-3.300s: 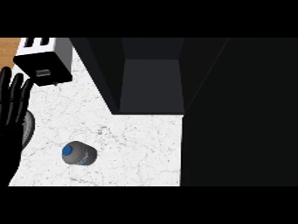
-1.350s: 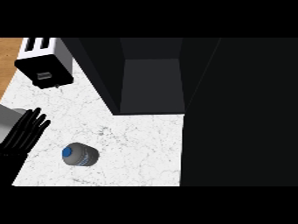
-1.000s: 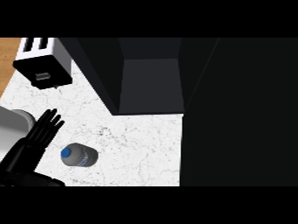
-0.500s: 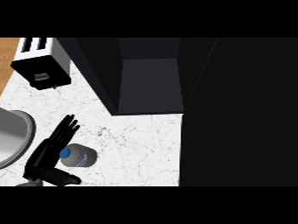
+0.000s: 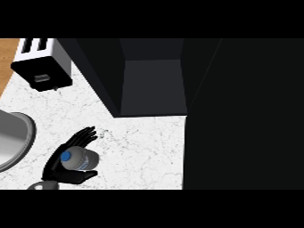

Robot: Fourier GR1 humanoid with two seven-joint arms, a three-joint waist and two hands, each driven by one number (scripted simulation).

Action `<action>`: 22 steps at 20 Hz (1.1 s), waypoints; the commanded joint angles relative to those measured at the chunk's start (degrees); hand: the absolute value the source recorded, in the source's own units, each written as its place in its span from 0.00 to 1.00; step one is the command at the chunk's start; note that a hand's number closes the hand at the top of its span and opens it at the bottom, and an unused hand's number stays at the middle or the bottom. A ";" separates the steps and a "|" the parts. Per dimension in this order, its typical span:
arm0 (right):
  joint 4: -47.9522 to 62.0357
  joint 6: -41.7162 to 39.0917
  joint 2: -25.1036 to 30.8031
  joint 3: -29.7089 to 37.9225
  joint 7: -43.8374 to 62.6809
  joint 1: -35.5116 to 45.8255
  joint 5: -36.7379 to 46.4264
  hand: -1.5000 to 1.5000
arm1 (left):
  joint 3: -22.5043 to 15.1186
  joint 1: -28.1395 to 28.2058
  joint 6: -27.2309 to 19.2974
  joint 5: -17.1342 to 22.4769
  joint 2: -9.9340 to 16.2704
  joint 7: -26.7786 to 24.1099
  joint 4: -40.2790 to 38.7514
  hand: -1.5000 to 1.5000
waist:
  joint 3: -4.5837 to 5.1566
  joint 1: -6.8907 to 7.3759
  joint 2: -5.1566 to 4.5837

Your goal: Pick up the bottled water, place it into the cabinet and close the cabinet

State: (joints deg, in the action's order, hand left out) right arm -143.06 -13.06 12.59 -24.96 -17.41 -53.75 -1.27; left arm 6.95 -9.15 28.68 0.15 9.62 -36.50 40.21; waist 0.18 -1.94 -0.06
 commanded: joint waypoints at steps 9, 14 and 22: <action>-8.17 1.75 3.78 -2.14 -1.01 -4.94 3.40 0.00 | -3.29 -6.86 -11.28 -8.92 -1.00 -17.57 -11.49 1.00 | 0.04 -0.29 0.00; -8.93 3.52 4.17 -3.30 -0.33 -5.12 4.32 0.00 | -3.54 -7.32 -17.42 -10.50 -1.88 -23.17 -12.24 1.00 | 0.02 0.39 -0.03; -10.33 6.04 5.38 -4.89 -0.07 -6.52 3.50 0.00 | 0.84 -4.53 -22.50 -5.63 -5.55 -21.35 -9.68 1.00 | -0.11 1.30 0.20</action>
State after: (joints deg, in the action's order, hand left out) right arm -143.38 -8.75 16.94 -28.38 -22.17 -58.11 -0.35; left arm 6.82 -14.37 6.32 -7.01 5.35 -57.17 29.77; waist -0.04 -0.97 0.17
